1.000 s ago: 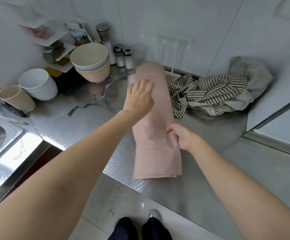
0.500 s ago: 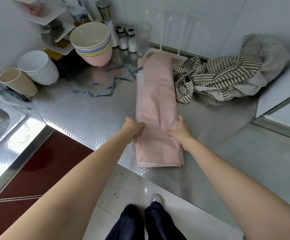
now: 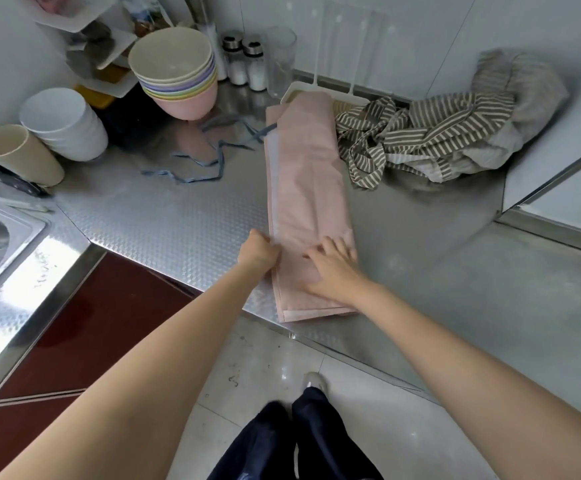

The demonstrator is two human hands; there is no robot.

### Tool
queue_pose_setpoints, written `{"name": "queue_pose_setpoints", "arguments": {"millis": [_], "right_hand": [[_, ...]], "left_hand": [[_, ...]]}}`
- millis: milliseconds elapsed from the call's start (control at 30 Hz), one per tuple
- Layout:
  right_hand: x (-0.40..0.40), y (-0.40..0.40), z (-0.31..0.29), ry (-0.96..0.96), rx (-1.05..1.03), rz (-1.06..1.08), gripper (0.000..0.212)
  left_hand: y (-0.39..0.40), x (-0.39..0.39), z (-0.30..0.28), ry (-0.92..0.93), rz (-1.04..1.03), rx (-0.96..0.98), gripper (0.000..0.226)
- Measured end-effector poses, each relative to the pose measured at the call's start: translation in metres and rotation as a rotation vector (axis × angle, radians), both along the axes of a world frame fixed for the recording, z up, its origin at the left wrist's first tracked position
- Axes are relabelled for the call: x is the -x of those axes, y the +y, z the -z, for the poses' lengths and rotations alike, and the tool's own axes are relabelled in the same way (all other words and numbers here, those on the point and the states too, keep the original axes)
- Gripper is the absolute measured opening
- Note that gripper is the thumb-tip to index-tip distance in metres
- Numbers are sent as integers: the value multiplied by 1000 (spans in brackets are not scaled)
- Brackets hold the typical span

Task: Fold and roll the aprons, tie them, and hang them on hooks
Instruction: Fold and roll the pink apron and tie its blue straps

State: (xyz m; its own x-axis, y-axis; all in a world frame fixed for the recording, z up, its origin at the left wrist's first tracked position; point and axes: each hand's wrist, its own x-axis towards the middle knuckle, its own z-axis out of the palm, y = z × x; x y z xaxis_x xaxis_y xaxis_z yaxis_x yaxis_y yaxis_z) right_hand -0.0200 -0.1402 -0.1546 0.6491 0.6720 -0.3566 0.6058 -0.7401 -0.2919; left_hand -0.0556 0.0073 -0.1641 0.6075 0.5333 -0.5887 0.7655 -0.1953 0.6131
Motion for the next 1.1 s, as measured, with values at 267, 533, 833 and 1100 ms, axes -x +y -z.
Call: {"name": "queue_pose_setpoints", "arguments": {"millis": [267, 533, 833, 1100], "right_hand": [[15, 4, -5, 281, 19, 62, 116], [-1, 8, -19, 348, -162, 284, 58], [27, -12, -17, 268, 62, 130, 55], [70, -15, 1, -56, 259, -132, 54]], "left_hand": [[-10, 23, -25, -86, 148, 827, 36], [-13, 12, -48, -26, 338, 367, 9], [2, 44, -12, 114, 440, -298, 26], [-8, 51, 11, -51, 749, -385, 36]]}}
